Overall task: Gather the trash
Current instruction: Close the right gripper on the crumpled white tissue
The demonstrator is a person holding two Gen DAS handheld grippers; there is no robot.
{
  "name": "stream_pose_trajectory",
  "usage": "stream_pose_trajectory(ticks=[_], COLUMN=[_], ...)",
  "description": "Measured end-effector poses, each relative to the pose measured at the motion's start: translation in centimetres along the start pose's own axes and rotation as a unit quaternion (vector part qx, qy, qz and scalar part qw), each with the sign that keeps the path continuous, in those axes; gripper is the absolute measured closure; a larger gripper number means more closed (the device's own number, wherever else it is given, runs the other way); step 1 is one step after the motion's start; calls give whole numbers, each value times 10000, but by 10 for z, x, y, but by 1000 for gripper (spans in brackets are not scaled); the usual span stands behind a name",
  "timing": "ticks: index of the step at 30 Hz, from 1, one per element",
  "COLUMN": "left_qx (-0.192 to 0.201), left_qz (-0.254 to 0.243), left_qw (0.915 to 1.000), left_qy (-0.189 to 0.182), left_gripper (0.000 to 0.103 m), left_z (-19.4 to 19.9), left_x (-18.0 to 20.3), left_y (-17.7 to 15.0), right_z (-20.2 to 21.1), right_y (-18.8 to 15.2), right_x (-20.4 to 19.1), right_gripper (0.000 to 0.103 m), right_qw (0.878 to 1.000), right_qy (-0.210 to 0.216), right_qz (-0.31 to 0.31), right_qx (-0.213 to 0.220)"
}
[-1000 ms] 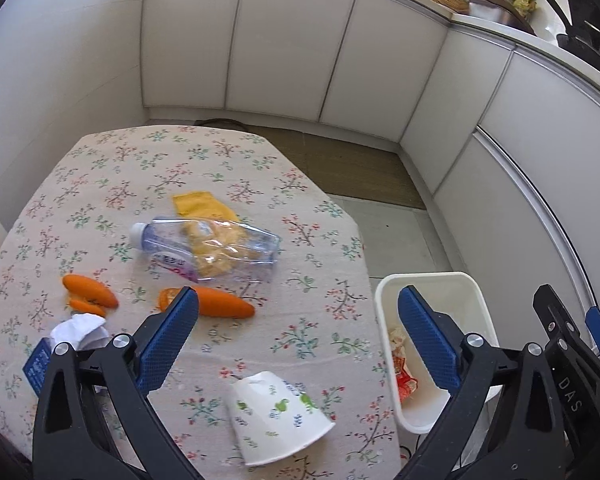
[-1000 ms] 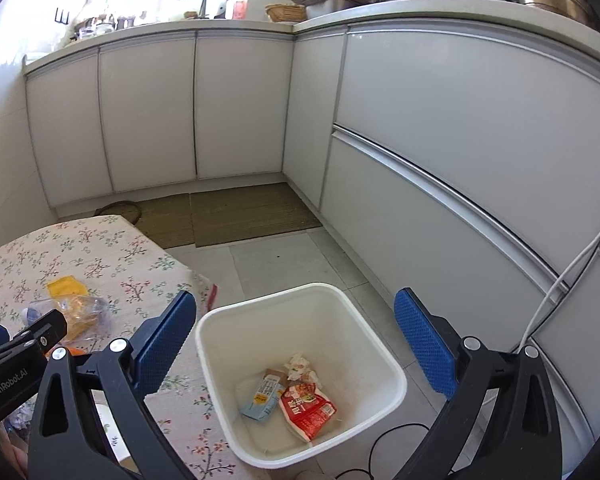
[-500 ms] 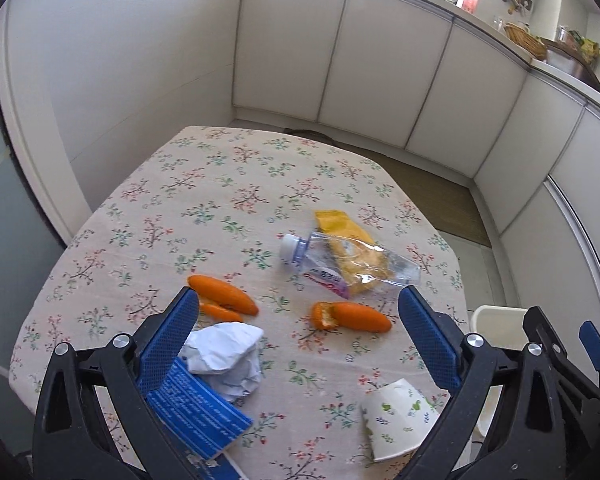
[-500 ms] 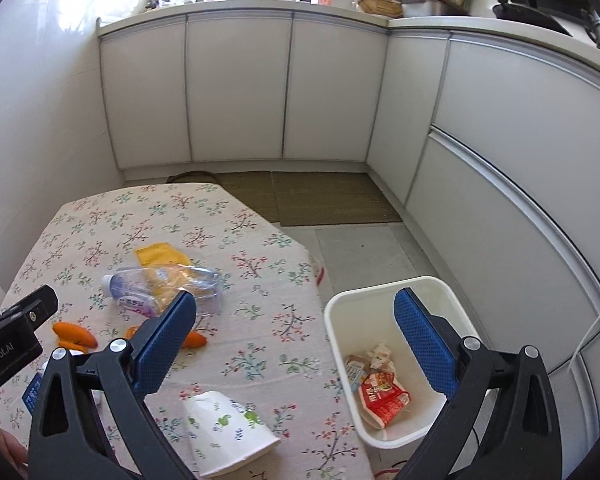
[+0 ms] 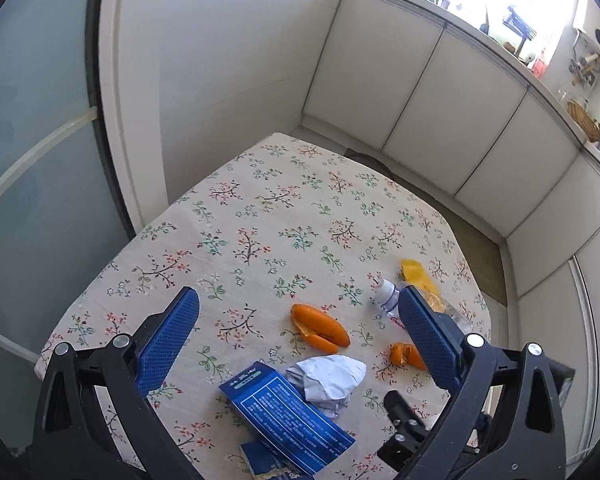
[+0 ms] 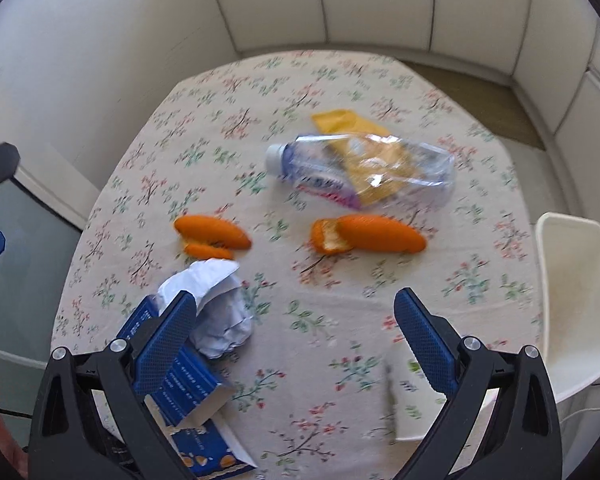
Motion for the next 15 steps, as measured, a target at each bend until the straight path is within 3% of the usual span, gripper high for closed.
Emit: stream_pose_trajectory(ticks=[11, 13, 15], left_qx=[-165, -200, -240], left_qz=[132, 126, 173], left_qw=[9997, 9997, 9995], left_qy=[-99, -104, -96], left_gripper=[7, 7, 7], left_z=[-2, -4, -6], left_x=[-19, -22, -27], left_y=[1, 1, 0], right_z=[-47, -57, -66], right_y=[-14, -17, -20], right_x=[-55, -56, -56], right_gripper=[7, 15, 33], right_qw=[9958, 9930, 9890], right_qy=[572, 722, 888], right_qz=[23, -154, -291], right_qx=[-721, -917, -1150])
Point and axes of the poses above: each gripper's, at about its wrist camera, not at the fingertips, and z roughly against the way its jaws point, x to its right, y to its top, the point moved 6 cm from there along -z, roughly the way its jaws point, and after that the axes turned 3 degrees about x, right-handed, at the moved point
